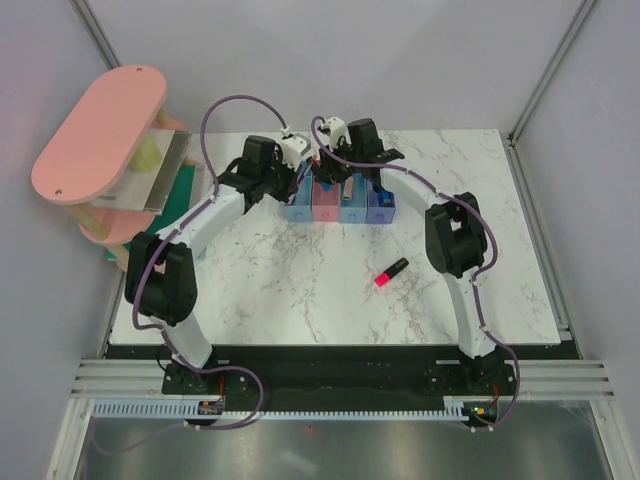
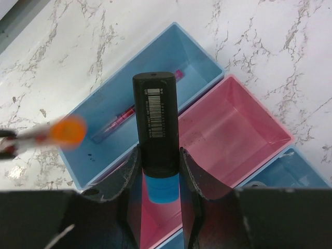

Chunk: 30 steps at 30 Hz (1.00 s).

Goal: Sort the stationery into containers
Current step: Place the pen in the storage box.

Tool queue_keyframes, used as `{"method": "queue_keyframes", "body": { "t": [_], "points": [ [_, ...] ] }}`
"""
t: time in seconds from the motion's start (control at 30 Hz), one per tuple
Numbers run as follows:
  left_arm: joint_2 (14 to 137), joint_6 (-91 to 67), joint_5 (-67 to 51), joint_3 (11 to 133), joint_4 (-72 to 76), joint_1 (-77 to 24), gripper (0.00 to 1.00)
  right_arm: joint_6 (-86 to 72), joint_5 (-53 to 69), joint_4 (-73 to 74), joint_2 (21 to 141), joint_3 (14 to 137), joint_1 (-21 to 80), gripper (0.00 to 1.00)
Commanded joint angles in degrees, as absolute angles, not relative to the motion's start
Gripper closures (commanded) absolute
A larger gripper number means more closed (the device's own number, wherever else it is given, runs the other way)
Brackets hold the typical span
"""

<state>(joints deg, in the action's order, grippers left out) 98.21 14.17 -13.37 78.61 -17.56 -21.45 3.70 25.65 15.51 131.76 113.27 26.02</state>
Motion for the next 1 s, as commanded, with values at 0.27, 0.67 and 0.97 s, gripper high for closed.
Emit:
{"method": "queue_keyframes", "body": {
  "t": [0.27,0.67,0.97],
  "points": [
    [107.7,-1.0,-9.5,85.7,-12.2,-17.1,0.98,3.6,24.1,10.9,131.2,111.1,25.8,1.00],
    [113.0,-4.3,-14.4,88.1,-12.0,-17.1,0.98,5.1,20.3,10.6,133.2,110.8,25.3,0.88],
    [115.4,-4.9,-15.3,89.1,-12.0,-17.2,0.98,5.1,20.5,10.6,133.3,110.5,25.1,0.66]
  ]
}}
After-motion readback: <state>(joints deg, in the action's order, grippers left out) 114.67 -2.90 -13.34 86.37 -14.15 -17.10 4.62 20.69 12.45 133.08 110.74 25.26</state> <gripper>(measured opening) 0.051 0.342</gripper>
